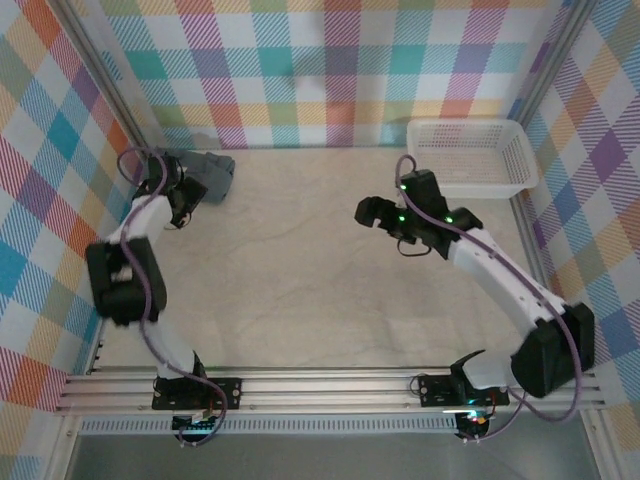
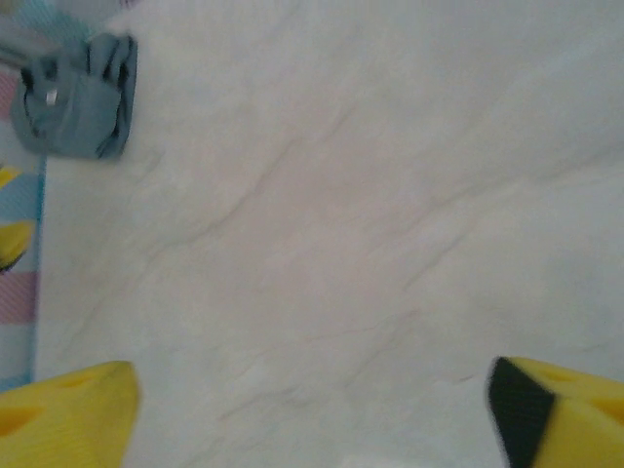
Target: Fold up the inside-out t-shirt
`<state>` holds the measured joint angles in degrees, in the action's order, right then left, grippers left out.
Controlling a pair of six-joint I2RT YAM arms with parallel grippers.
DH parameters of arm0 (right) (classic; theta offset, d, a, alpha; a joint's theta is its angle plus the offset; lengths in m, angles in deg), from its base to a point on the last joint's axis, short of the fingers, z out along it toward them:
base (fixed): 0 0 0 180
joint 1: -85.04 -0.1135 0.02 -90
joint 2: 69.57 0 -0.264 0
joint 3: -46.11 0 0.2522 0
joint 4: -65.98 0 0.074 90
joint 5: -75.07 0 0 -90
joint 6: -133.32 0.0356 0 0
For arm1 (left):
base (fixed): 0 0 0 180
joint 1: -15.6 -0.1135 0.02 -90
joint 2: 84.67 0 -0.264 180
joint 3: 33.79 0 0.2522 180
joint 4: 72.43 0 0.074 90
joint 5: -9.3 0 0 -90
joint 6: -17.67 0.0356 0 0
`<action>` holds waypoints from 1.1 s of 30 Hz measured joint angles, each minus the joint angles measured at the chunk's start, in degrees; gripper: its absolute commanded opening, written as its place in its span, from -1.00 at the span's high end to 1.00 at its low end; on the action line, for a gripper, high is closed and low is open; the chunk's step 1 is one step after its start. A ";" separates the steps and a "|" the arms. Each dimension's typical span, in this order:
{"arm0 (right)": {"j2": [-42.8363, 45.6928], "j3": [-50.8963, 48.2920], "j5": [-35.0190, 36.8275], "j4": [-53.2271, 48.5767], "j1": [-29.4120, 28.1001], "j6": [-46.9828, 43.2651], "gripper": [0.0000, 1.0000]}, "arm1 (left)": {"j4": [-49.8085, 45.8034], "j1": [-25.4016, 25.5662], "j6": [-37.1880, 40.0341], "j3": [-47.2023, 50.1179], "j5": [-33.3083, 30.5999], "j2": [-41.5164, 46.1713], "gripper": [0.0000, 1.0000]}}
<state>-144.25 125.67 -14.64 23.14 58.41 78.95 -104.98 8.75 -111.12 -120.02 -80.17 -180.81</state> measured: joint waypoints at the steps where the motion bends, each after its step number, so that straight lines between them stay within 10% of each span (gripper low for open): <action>1: 2.25 -1.66 2.99 0.79 0.48 -2.45 -0.99 | 1.57 1.99 0.55 2.84 -0.61 5.90 -0.76; 9: 4.79 -20.65 28.11 17.68 5.09 -22.88 -0.99 | 17.57 20.59 16.65 28.83 -13.29 36.22 -1.00; 16: -2.56 -34.80 28.76 39.10 14.10 -33.22 -0.99 | 24.68 21.29 28.33 47.41 -25.18 39.06 -1.00; 22: -12.35 -42.12 15.08 64.59 24.02 -33.92 -0.99 | 38.49 16.26 35.32 50.93 -21.73 29.88 -1.00; 33: -13.88 -43.85 4.81 74.99 26.56 -33.53 -0.99 | 61.35 10.78 38.23 50.21 -9.84 5.84 -1.00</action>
<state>-158.13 81.83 -9.83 98.13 84.96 45.42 -43.62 19.53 -72.89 -69.82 -90.00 -174.97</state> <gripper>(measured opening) 0.996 0.997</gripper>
